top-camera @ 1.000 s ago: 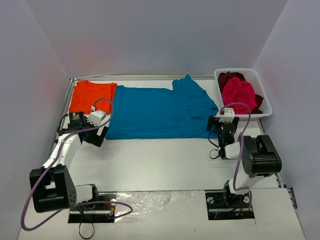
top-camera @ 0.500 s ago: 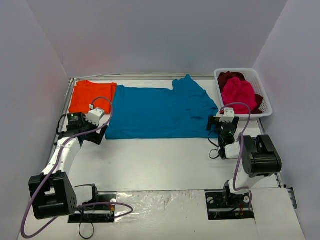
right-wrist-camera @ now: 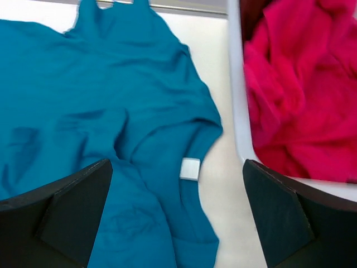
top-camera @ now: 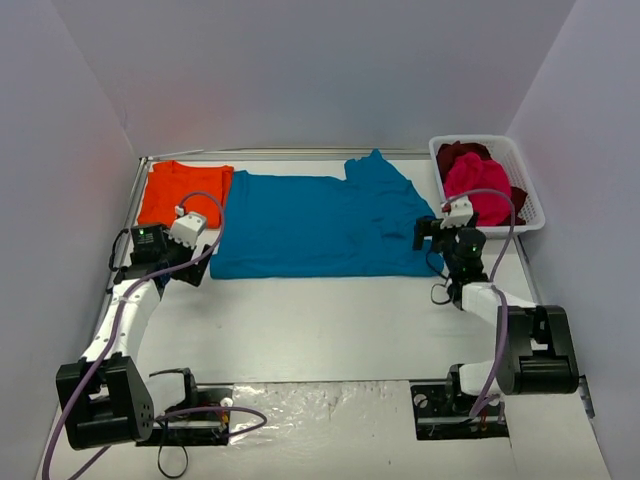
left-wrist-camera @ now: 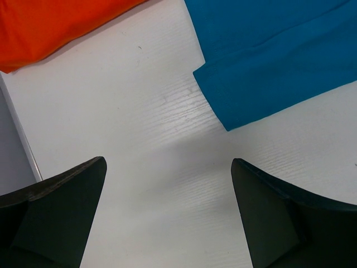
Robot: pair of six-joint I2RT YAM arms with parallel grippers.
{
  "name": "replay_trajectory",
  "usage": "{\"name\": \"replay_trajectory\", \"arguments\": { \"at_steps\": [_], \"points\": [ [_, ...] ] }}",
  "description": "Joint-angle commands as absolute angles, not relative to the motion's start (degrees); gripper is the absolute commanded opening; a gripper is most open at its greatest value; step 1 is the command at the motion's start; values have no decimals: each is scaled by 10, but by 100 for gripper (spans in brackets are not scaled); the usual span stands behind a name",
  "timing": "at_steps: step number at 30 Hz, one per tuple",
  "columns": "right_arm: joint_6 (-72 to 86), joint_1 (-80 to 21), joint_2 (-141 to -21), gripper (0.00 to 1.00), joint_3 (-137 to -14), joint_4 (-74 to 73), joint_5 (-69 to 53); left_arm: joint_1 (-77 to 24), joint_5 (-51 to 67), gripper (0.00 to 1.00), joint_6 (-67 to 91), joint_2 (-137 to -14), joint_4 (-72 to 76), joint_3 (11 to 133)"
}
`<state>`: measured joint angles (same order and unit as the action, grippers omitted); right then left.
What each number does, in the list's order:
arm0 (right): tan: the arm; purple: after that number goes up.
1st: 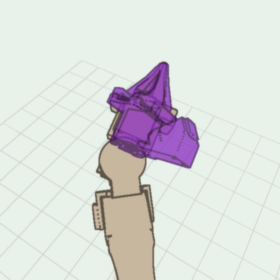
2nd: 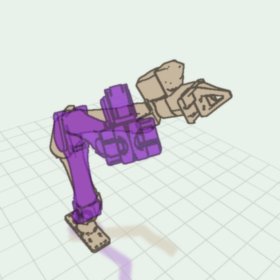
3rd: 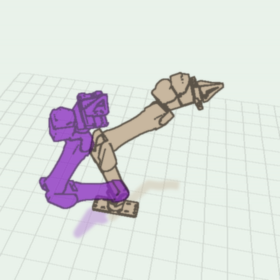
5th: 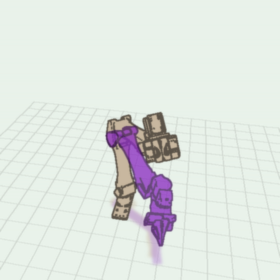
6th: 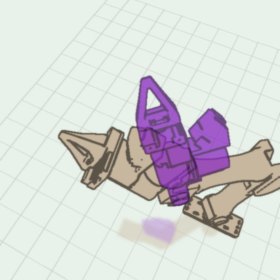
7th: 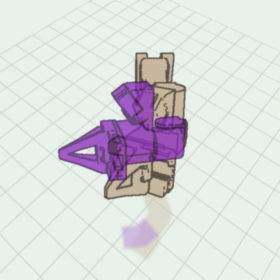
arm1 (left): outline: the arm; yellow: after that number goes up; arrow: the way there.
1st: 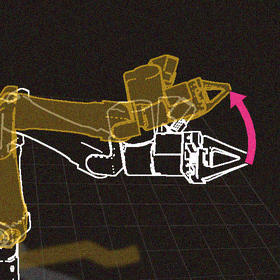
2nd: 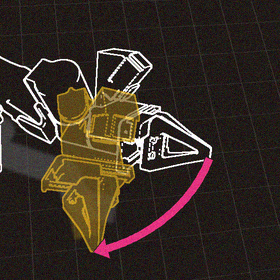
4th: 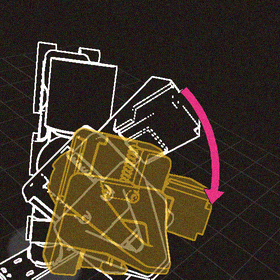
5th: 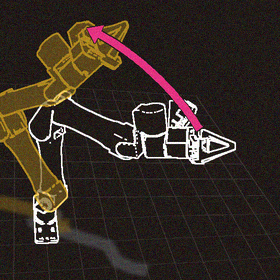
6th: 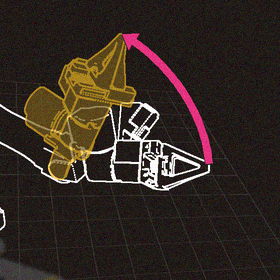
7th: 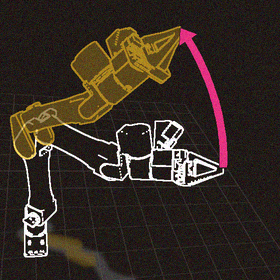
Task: Fold and stack the t-shirts
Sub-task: Fold the flattened tshirt in 1/3 of the way
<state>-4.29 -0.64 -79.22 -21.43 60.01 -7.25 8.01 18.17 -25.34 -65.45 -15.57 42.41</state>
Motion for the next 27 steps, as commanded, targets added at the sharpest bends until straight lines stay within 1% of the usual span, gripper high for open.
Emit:
{"name": "replay_trajectory", "arguments": {
  "at_steps": [1,2,3,4,5,11,16,17,19,20,21,22,23,25,26,27],
  "points": [
    [-84,19,-765,100,-326,392,-210,79,192,94,-244,-635,-135,423],
    [-94,22,-760,100,-343,352,-267,79,192,94,-242,-634,-132,422],
    [-119,23,-756,100,-358,288,-289,77,194,94,-240,-637,-137,427],
    [-132,23,-743,100,-384,255,-302,77,196,94,-237,-641,-145,434],
    [-147,23,-737,100,-399,184,-323,77,205,94,-236,-648,-161,451],
    [-221,23,-729,100,-510,-38,-318,77,243,94,-217,-673,-173,489],
    [-226,22,-751,99,-569,-98,-314,76,265,94,-242,-721,-199,533],
    [-229,23,-757,95,-582,-108,-314,76,290,94,-247,-735,-213,540],
    [-222,23,-775,81,-593,-114,-302,75,309,95,-257,-750,-228,564],
    [-221,22,-790,63,-605,-117,-300,75,327,96,-258,-764,-239,571],
    [-219,22,-798,53,-610,-121,-299,75,335,99,-259,-770,-245,578],
    [-215,23,-805,45,-614,-129,-302,74,342,88,-259,-776,-250,590],
    [-216,21,-812,24,-618,-133,-304,73,357,80,-260,-789,-256,595],
    [-215,21,-833,9,-625,-136,-299,69,365,68,-261,-804,-263,607],
    [-216,21,-849,1,-625,-137,-294,64,374,45,-265,-820,-271,611],
    [-217,20,-858,0,-628,-139,-288,59,375,36,-269,-828,-279,615]
  ]
}}
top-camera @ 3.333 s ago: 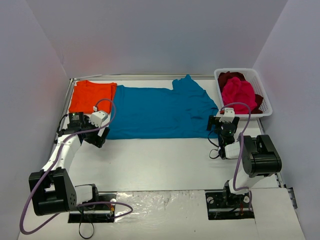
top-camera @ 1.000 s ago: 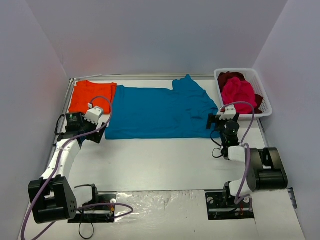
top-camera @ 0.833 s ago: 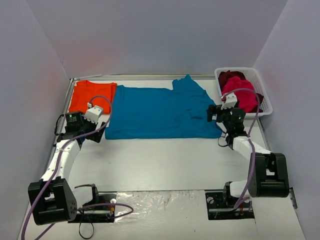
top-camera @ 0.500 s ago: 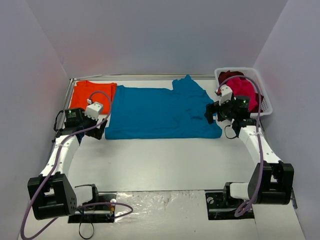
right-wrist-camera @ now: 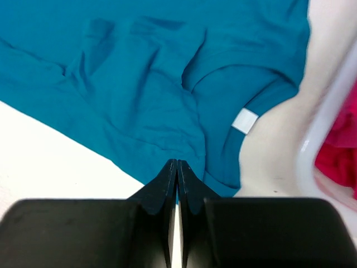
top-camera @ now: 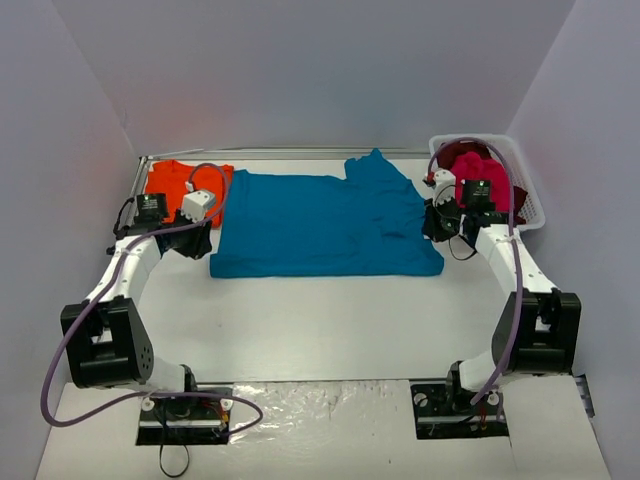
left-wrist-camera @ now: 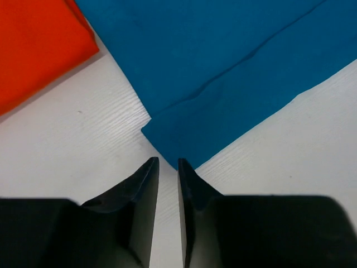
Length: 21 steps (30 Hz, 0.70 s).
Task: Fold and stack the t-shirts
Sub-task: Fold the flattened tshirt in 1/3 of the way
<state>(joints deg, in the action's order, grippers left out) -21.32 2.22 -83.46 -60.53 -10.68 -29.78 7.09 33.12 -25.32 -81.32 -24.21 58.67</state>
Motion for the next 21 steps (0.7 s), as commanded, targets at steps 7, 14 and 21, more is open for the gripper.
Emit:
{"name": "replay_trajectory", "arguments": {
  "at_steps": [7,14,21],
  "points": [
    [-235,16,-936,0,-655,-180,-251,-29,360,2,-296,-875,-295,623],
    [-252,7,-975,0,-657,-192,-218,-76,329,3,-326,-934,-318,642],
    [-260,4,-1021,0,-663,-196,-188,-86,278,3,-330,-981,-307,655]
  ]
}}
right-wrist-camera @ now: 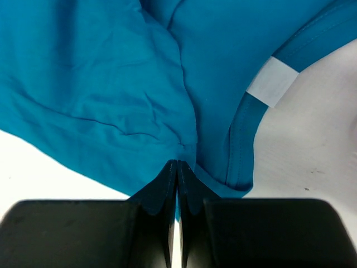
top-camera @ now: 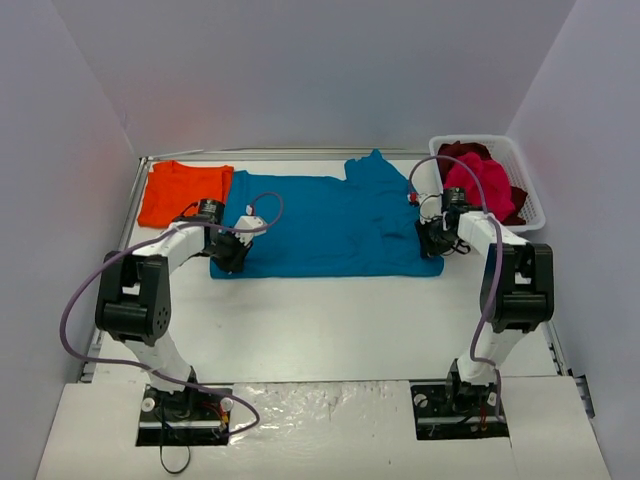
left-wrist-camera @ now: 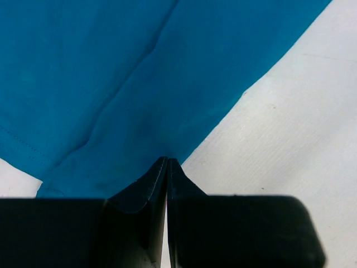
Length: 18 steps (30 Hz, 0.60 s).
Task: Fold and stack the t-shirts
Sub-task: Fold the flattened tshirt in 1/3 of the way
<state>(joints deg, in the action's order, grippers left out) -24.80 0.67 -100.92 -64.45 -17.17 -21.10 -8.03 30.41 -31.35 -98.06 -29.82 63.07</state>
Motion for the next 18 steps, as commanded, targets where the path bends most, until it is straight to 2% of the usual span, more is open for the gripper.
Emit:
{"name": "replay_trajectory", "arguments": {
  "at_steps": [1,11,18],
  "points": [
    [-262,4,-1030,0,-663,-197,-186,-87,263,3,-333,-983,-304,654],
    [-266,-23,-1078,0,-657,-196,-150,-93,207,5,-343,-1032,-287,651],
    [-269,-27,-1079,0,-647,-205,-133,-112,168,2,-351,-1073,-336,675]
  ]
}}
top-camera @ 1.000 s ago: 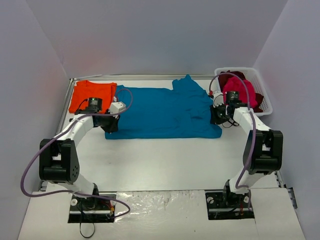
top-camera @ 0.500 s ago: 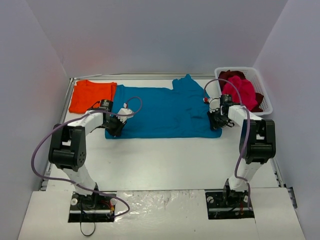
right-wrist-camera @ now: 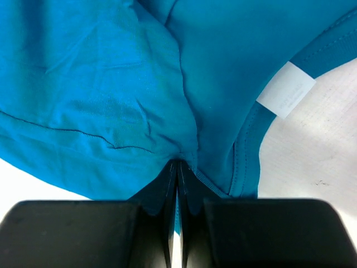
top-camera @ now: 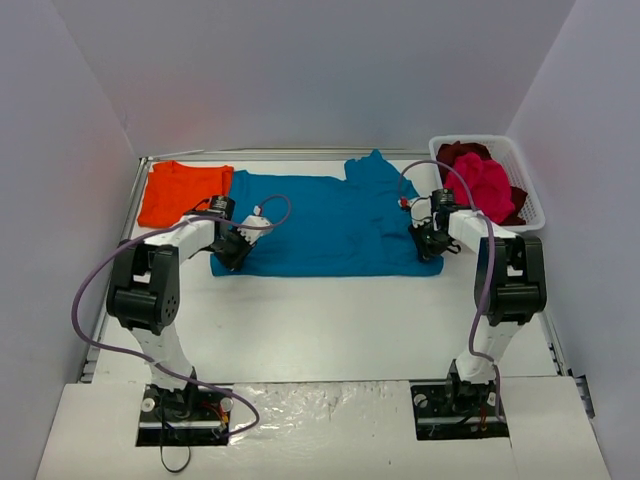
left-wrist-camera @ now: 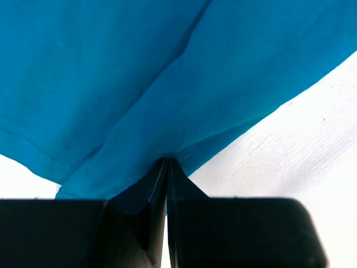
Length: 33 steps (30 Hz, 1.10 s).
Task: Fold and stack the t-shirts
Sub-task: Fold the flattened tshirt in 1/3 of the way
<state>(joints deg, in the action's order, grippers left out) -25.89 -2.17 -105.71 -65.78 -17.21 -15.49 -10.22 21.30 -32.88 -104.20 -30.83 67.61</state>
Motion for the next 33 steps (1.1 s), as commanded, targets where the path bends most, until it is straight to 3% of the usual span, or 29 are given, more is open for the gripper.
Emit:
{"name": "replay_trajectory", "arguments": {
  "at_steps": [1,13,33],
  "points": [
    [-270,-29,-1078,0,-646,-211,-131,-114,160,2,-353,-1075,-344,676],
    [-292,-69,-1003,0,-585,-262,-77,-138,154,2,-432,-1008,-511,608],
    [-338,-135,-975,0,-539,-413,-46,-169,231,2,-475,-934,-628,532]
  ]
}}
